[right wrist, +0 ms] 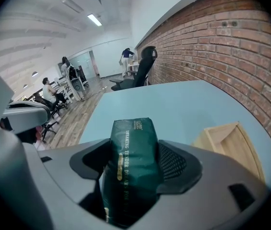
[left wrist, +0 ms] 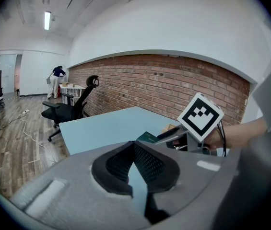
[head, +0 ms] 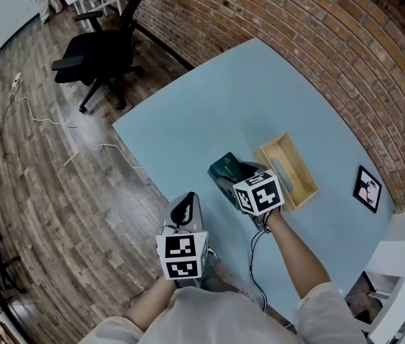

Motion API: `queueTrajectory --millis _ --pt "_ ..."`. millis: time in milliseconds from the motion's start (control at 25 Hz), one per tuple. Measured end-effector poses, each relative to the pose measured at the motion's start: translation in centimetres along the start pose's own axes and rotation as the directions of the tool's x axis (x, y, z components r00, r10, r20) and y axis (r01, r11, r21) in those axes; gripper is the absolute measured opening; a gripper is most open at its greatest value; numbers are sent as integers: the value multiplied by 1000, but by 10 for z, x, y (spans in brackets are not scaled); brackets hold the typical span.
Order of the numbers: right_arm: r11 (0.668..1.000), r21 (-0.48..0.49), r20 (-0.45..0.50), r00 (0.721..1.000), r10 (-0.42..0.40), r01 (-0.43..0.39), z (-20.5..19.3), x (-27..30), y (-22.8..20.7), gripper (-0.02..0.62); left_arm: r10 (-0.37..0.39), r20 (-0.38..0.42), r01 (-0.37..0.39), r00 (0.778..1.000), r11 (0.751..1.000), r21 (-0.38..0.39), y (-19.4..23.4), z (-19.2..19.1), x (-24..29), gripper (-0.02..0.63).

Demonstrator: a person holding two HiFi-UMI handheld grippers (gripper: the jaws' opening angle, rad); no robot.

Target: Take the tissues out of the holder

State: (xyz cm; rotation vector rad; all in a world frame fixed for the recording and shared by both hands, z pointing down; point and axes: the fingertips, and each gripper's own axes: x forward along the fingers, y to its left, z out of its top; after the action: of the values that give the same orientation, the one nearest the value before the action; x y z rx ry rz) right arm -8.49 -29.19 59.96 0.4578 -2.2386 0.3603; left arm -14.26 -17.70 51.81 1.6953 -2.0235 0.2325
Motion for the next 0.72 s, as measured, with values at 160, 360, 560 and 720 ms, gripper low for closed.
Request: queueTrajectory --millis 160,360,560,720 --pt "1000 0 20 1000 -9 9 1 0 0 329 -15 0 15 1000 1000 7 -3 2 2 8" --pt "999 33 70 997 -21 18 8 -10 0 342 -38 11 38 999 999 20 -9 10 3 8" --pt "997 61 110 993 -45 38 18 -29 -3 341 -62 13 62 998 998 29 -14 13 5 8" --pt "993 92 133 988 -79 67 21 -52 -12 337 -94 16 93 995 995 40 -25 18 7 8"
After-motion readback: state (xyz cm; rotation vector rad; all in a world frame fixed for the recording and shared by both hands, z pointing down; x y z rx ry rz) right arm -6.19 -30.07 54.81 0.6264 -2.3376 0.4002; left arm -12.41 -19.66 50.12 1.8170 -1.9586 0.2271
